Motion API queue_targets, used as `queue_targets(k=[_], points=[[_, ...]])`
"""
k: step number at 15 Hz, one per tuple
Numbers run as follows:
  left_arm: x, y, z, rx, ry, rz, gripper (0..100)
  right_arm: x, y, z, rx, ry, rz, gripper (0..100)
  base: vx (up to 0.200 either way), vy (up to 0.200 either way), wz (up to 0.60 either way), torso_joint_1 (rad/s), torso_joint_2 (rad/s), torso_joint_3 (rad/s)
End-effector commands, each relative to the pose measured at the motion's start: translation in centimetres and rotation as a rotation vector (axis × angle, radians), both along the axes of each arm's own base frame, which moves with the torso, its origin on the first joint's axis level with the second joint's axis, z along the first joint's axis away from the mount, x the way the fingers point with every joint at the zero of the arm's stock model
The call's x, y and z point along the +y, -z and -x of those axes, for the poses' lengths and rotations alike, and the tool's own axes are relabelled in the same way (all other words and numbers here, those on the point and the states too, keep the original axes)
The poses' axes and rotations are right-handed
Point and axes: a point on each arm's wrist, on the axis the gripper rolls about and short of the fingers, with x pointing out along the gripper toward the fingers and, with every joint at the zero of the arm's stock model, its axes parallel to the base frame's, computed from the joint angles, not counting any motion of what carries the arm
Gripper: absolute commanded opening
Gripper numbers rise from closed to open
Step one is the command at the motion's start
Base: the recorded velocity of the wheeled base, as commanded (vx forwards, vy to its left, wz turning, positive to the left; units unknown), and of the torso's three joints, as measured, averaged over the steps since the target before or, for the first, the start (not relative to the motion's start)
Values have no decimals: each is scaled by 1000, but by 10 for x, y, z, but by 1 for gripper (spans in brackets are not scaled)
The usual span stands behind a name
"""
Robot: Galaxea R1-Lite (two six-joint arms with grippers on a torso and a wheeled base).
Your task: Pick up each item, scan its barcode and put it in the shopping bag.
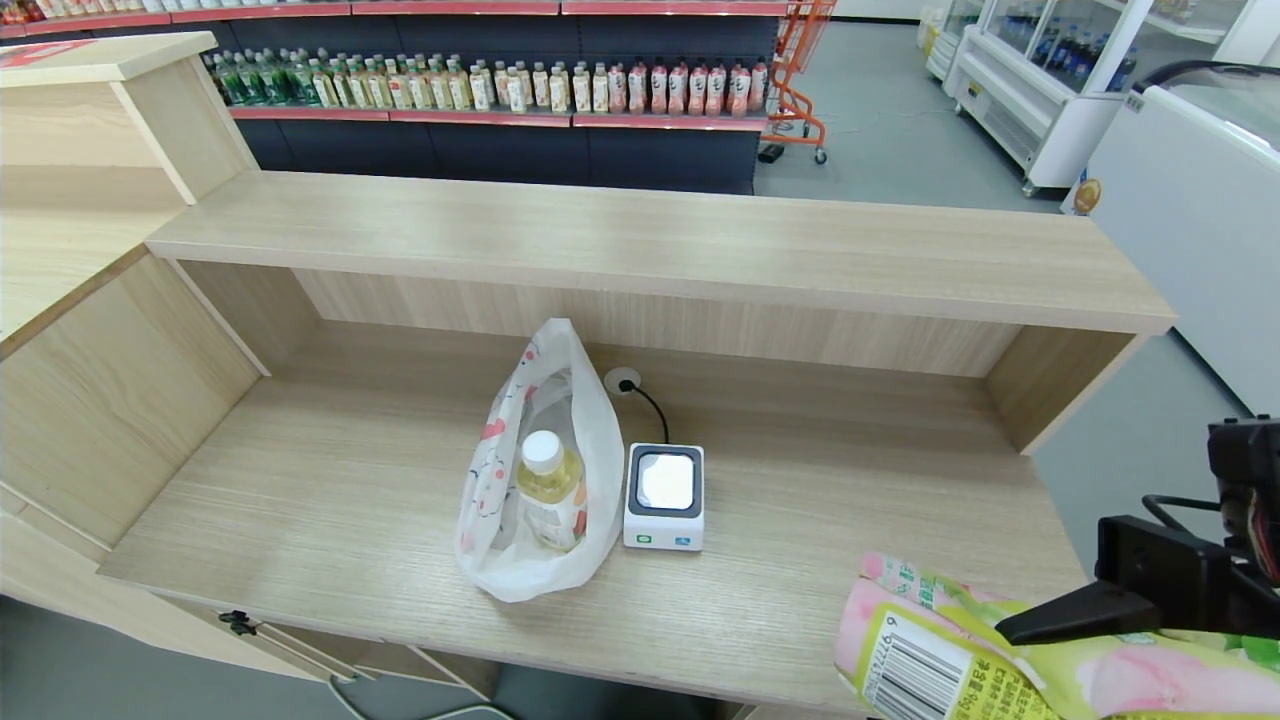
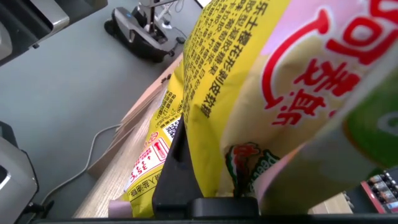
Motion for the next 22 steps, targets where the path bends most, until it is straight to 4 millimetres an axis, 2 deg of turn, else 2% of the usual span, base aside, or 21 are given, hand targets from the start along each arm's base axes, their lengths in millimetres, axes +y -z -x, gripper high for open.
queue_targets(k=[1, 5, 7, 18, 22], points=[[0, 0, 0, -1, 0, 0, 100, 0, 0, 1, 2, -1, 0, 0, 0, 0, 0, 0, 0, 0], [0, 0, 0, -1, 0, 0, 100, -1, 5, 5, 25, 2, 6, 0, 0, 0, 0, 0, 0, 0], [0, 0, 0, -1, 1, 0, 100, -1, 5, -1, 28, 2, 6, 0, 0, 0, 0, 0, 0, 0], [0, 0, 0, -1, 1, 0, 100, -1, 10, -6, 49, 9, 8, 0, 0, 0, 0, 0, 0, 0], [0, 0, 0, -1, 1, 0, 100, -9, 10, -8, 49, 48, 8, 0, 0, 0, 0, 0, 0, 0]])
